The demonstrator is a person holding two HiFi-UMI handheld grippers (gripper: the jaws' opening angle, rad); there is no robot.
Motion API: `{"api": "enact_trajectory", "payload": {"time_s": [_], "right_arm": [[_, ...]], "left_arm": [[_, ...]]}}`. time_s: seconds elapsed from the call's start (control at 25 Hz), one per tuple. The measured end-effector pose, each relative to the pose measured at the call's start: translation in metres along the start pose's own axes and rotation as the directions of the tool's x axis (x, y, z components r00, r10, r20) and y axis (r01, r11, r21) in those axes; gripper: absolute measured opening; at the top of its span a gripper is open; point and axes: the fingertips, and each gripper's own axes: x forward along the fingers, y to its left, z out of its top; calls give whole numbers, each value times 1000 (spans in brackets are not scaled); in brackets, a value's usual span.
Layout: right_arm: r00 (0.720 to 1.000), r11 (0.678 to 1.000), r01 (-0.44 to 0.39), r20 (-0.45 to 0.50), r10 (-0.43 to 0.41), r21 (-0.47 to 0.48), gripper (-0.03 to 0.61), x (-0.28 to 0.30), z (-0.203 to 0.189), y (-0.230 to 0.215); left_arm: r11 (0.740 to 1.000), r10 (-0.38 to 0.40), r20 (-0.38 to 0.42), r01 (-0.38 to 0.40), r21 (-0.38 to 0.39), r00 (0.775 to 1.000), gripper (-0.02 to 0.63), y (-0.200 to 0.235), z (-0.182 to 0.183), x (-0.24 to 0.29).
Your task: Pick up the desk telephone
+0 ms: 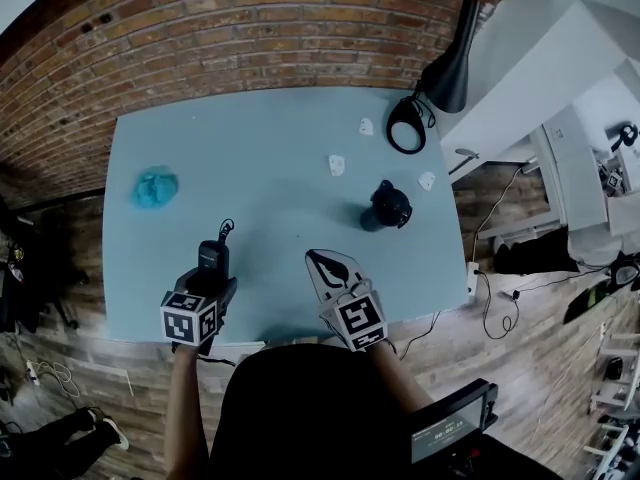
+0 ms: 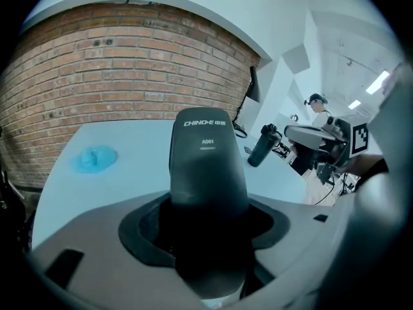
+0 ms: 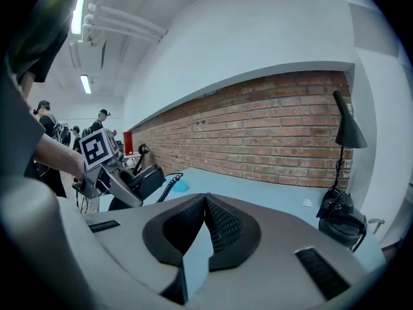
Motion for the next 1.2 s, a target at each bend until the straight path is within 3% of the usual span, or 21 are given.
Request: {"api": "enact_trajectory", "payload": {"time_s": [0.28,0.72,1.2], "right_arm": [[1000,1000,-5,-10,5,-2,21,4,-1,15],[1000,999,-31,-6,31,-12,21,21,4,36],[999,997,-39,11,40,-74,22,32,23,39]], "left_arm": [[999,7,-4,-7,33,1000,296,-1,-9,-14],[996,46,99,-53,76,994,296,6,-2,-37],[995,53,246,-73,72,968,296,14,24,-49]]}}
